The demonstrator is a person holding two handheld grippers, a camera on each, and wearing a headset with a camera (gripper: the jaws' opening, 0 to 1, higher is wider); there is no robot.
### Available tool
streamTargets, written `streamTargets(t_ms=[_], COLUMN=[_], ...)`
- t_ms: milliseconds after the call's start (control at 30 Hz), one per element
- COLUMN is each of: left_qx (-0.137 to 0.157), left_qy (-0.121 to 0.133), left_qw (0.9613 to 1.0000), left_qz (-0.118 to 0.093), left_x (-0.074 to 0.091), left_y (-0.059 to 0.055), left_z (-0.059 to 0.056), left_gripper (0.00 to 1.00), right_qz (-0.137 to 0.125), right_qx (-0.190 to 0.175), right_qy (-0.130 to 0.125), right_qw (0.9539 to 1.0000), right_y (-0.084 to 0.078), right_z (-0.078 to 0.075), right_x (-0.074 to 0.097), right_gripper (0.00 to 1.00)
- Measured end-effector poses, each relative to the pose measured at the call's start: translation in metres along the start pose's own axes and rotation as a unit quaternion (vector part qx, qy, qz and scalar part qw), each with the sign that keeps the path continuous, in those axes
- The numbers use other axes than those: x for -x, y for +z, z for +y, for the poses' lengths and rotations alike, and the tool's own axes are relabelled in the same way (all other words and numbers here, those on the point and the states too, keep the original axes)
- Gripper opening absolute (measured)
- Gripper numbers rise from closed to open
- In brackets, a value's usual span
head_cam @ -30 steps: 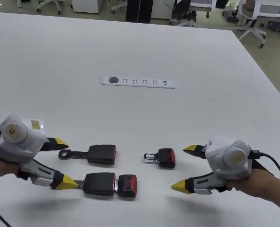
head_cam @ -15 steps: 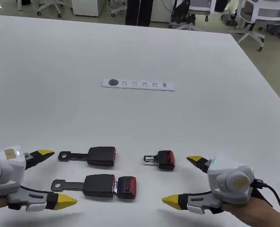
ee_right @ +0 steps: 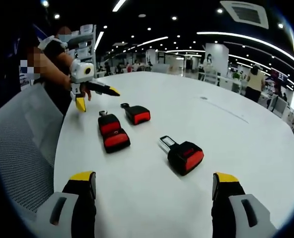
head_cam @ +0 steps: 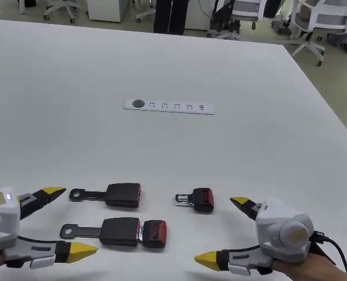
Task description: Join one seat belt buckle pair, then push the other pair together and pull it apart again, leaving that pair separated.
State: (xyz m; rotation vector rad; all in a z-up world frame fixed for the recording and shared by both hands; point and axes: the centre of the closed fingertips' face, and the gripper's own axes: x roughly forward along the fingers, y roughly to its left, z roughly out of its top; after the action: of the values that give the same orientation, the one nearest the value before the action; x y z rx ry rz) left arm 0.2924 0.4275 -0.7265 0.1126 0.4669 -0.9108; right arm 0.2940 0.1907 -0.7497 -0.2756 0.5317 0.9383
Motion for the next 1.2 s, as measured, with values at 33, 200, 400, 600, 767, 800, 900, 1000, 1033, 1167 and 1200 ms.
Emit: streamTargets(t_ms=[33, 200, 400, 600, 767, 800, 900, 1000, 1033, 1167, 1200], left_qx=[0.0, -0.015, -0.021, -0.023, -0.024, -0.023, -0.024, -0.025, -0.026, -0.026, -0.026], left_qy=[-0.007, -0.01, -0.011, -0.01, -0.01, -0.01, -0.01, -0.01, -0.011, -0.009, -0.008], left_qw=[1.0, 0.9996, 0.9993, 0.9992, 0.9992, 0.9992, 0.9991, 0.999, 0.9989, 0.9989, 0.9989], left_qz=[0.006, 0.021, 0.029, 0.03, 0.031, 0.031, 0.034, 0.036, 0.037, 0.037, 0.038], left_x=[-0.001, -0.001, 0.0, 0.002, 0.003, 0.003, 0.003, 0.004, 0.004, 0.007, 0.007], left_y=[-0.001, -0.006, -0.008, -0.007, -0.006, -0.005, -0.007, -0.01, -0.01, -0.015, -0.015], left_z=[-0.003, -0.006, -0.007, -0.008, -0.007, -0.008, -0.007, -0.006, -0.006, 0.001, 0.001], left_gripper=[1.0, 1.0, 1.0, 1.0, 1.0, 1.0, 1.0, 1.0, 1.0, 1.0, 1.0], right_qz=[0.0, 0.0, 0.001, 0.003, 0.005, 0.006, 0.007, 0.007, 0.007, 0.008, 0.008], right_qx=[-0.001, 0.0, 0.005, 0.006, 0.009, 0.009, 0.009, 0.01, 0.01, 0.011, 0.011], right_qy=[0.0, 0.003, 0.005, 0.007, 0.009, 0.009, 0.01, 0.01, 0.009, 0.009, 0.009], right_qw=[1.0, 1.0, 1.0, 1.0, 0.9999, 0.9999, 0.9999, 0.9999, 0.9999, 0.9999, 0.9999], right_y=[-0.002, 0.0, 0.004, 0.0, 0.002, 0.002, 0.001, 0.001, 0.002, 0.003, 0.003], right_z=[-0.001, 0.001, 0.005, 0.004, 0.007, 0.007, 0.006, 0.006, 0.006, 0.006, 0.006], right_x=[-0.001, -0.002, 0.0, -0.001, 0.0, 0.0, -0.001, 0.0, 0.0, 0.001, 0.001], right_gripper=[0.99, 0.99, 0.99, 0.99, 0.99, 0.99, 0.99, 0.99, 0.99, 0.99, 0.99])
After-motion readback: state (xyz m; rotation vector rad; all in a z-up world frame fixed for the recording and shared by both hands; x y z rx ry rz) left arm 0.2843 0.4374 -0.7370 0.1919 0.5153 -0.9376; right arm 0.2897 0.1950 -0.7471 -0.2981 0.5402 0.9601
